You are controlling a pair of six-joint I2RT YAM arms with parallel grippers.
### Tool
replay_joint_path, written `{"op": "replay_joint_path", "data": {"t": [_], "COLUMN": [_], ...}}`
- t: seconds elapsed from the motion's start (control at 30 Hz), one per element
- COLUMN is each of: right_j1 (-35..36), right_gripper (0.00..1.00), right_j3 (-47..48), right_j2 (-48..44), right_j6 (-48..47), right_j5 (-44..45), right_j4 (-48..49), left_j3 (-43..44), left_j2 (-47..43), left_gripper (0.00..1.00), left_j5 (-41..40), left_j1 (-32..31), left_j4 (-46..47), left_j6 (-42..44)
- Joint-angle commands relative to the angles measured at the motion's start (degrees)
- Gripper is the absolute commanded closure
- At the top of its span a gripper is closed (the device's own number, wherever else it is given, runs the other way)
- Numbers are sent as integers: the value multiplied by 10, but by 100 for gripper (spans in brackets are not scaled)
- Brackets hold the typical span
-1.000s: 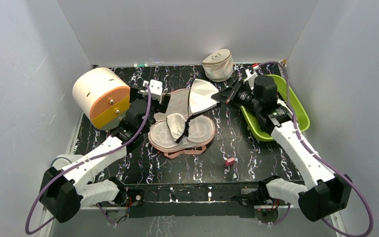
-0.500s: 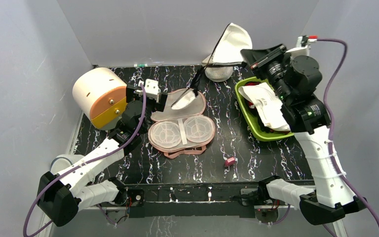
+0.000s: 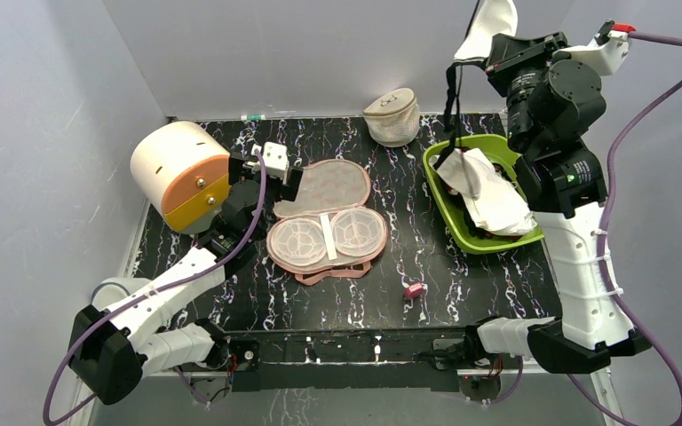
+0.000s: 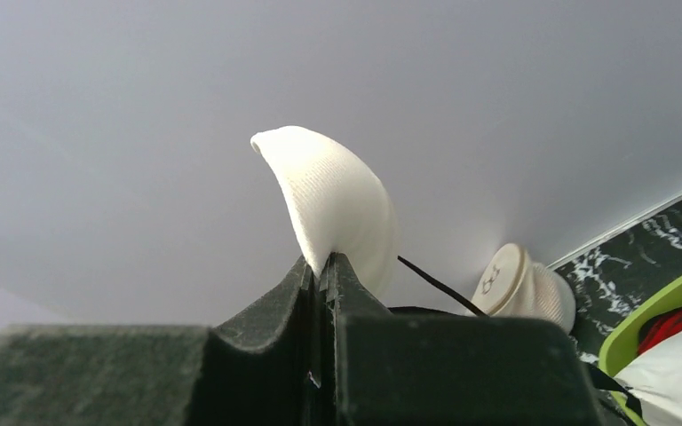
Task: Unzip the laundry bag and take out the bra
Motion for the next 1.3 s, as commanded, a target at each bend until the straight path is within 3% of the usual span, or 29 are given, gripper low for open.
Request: {"op": "replay_joint_path", "data": {"t": [0.0, 0.17, 0.4, 0.8, 1.03, 1.27], "right_j1": [-1, -2, -30, -162, -176, -176], "right_gripper": [100, 100, 100, 100, 100, 100], "right_j3": [35, 64, 18, 13, -9, -108], "right_j2": [7, 38, 52, 74, 64, 10], "right_j6": [-77, -127, -184, -167, -165, -143], "right_j5": [112, 175, 242, 201, 189, 178], "right_j4": [63, 94, 163, 147, 139, 117], "left_j3": [12, 15, 15, 19, 21, 25], "left_j2": [6, 14, 13, 13, 11, 10], "left_gripper": [2, 2, 1, 2, 2, 2], "left_j5": [-9, -6, -6, -4, -3, 2], "left_j1": [-3, -3, -3, -3, -3, -3], "left_j4": [17, 14, 11, 7, 5, -3], "left_j6": [-2, -4, -5, -8, -9, -15]}}
